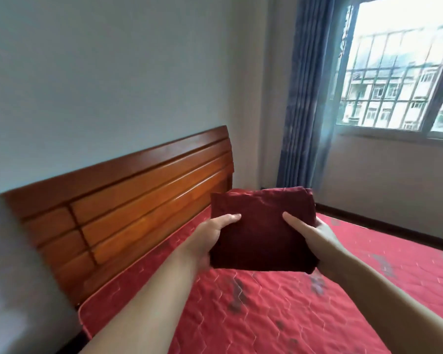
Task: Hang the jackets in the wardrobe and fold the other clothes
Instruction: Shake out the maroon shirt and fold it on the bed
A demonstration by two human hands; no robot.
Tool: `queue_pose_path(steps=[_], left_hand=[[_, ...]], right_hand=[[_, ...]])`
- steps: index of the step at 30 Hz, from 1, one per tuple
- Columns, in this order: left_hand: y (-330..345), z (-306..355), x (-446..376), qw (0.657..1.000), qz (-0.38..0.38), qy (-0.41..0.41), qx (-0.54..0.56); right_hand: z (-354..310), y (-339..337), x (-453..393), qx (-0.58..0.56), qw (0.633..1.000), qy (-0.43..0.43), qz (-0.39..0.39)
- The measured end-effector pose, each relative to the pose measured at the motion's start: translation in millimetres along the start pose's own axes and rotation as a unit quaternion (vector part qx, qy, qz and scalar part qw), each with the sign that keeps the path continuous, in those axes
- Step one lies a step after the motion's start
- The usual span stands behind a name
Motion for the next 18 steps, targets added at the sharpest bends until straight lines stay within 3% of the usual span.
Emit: queue_pose_path(steps=[3, 9, 13, 18], left_hand=[[-17.6, 16.5, 52.0, 0.998, 0.036, 0.045, 0.022], [-46.7, 34.8, 158.0, 0.962, 0.217, 0.165, 0.006], [-38.6, 28.0, 223.1, 0.906, 0.355, 0.232, -0.006], [-11.4, -0.3, 300.9, 0.844, 0.483, 0.230, -0.035]], right_hand=[[-5.5, 49.3, 3.3, -0.013, 0.999, 0.003, -0.050], [-14.5, 139.6, 11.7, -0.061, 0.975, 0.076, -0.201], [-21.7, 173.1, 26.8, -0.030, 0.970, 0.048, -0.238], [-24.3, 211.4, 64.3, 0.010, 0.959, -0.011, -0.282]])
Point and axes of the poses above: each hand's wrist, its own x-axis away from the middle knuckle, its own y-axis out of the palm, z = x × y, the point moved 8 cm from there along -x, towards the middle knuckle, and after that the axes turned 15 degrees about -z, right-handed, at the moved point
